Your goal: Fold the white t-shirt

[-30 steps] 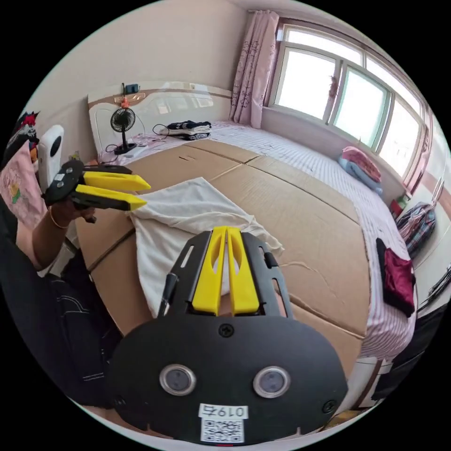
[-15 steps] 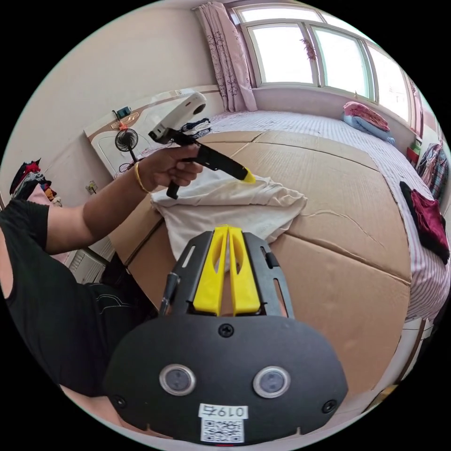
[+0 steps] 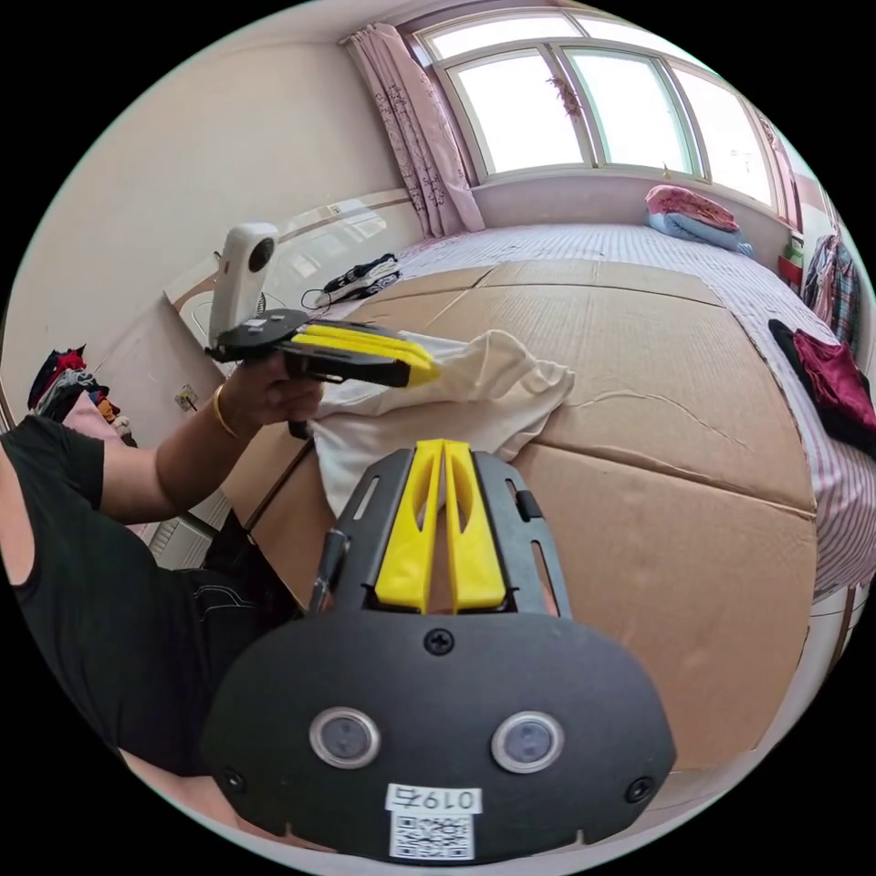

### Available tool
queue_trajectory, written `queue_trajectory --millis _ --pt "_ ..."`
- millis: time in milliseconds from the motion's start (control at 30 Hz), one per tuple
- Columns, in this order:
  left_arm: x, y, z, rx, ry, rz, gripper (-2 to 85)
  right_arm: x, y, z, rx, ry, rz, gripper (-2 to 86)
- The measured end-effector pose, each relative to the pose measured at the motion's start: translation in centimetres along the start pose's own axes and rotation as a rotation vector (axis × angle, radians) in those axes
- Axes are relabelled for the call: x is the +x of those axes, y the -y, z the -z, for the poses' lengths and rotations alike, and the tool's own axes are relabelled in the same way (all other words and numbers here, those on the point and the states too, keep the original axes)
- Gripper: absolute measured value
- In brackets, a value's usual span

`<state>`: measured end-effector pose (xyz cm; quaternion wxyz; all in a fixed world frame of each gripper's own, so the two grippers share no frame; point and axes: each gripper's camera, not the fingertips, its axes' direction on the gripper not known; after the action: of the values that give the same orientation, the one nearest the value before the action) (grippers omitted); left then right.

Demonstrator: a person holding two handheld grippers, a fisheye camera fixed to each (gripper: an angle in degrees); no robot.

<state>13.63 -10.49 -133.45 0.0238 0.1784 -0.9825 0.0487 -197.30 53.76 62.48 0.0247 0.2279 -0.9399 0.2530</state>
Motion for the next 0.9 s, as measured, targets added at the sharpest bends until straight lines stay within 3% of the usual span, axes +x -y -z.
queue_trajectory --millis 333,467,733,900 --pt "9.4 -3.4 -1.8 -0.086 0.129 -0.187 0.8 5.8 2.0 4.5 -0.010 -0.001 -0.150 5.4" --pt "11.3 -4.1 -0.6 -0.040 0.208 -0.181 0.8 8.0 2.6 5.9 0.042 0.194 -0.192 7.0" --pt "13.1 -5.5 1.7 0.013 0.270 -0.115 1.7 9.3 4.6 9.4 0.071 0.177 -0.227 8.0" --pt "13.9 -7.7 3.1 -0.001 0.367 -0.077 4.5 8.7 6.4 9.5 0.007 0.162 -0.236 2.8"
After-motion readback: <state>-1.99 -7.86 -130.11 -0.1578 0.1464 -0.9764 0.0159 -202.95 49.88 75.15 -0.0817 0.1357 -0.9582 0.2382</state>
